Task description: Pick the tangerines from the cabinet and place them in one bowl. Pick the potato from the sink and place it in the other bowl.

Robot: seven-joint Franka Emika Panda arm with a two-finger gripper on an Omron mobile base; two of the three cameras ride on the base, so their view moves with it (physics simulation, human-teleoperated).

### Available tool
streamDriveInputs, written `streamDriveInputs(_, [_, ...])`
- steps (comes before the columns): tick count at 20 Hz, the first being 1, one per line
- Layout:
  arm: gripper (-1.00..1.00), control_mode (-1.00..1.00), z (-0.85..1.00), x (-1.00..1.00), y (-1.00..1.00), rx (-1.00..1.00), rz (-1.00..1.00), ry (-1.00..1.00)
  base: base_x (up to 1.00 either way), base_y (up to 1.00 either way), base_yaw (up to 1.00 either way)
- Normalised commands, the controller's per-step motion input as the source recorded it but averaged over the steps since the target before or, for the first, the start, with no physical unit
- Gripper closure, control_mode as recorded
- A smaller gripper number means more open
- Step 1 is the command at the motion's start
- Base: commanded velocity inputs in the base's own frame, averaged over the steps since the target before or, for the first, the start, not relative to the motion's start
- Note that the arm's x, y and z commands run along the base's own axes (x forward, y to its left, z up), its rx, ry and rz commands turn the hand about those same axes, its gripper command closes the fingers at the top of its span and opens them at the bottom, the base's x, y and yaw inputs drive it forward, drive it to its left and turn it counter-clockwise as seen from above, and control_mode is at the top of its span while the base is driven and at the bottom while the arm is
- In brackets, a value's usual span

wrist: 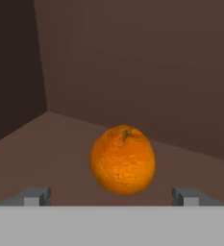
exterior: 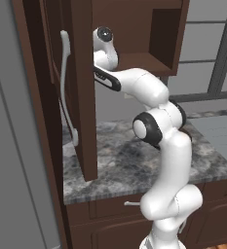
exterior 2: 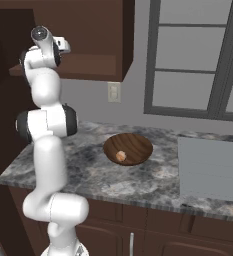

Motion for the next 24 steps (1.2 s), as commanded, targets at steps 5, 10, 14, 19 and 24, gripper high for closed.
streamDriveInputs(5, [-1.0,-1.0,0.0,0.38,0.01,0.0,0.0,0.0,0.0,0.0,0.0])
streamDriveInputs(10, [-1.0,-1.0,-0.06,0.26,0.0,0.0,0.01,0.0,0.0,0.0,0.0])
streamDriveInputs(14, [-1.0,-1.0,-0.29,0.11,0.0,0.0,0.01,0.0,0.0,0.0,0.0])
streamDriveInputs(19, [1.0,-1.0,-0.38,0.1,0.0,0.0,0.0,0.0,0.0,0.0,0.0])
streamDriveInputs(24, [1.0,-1.0,-0.12,0.06,-0.03,0.0,0.0,-0.03,0.0,0.0,0.0])
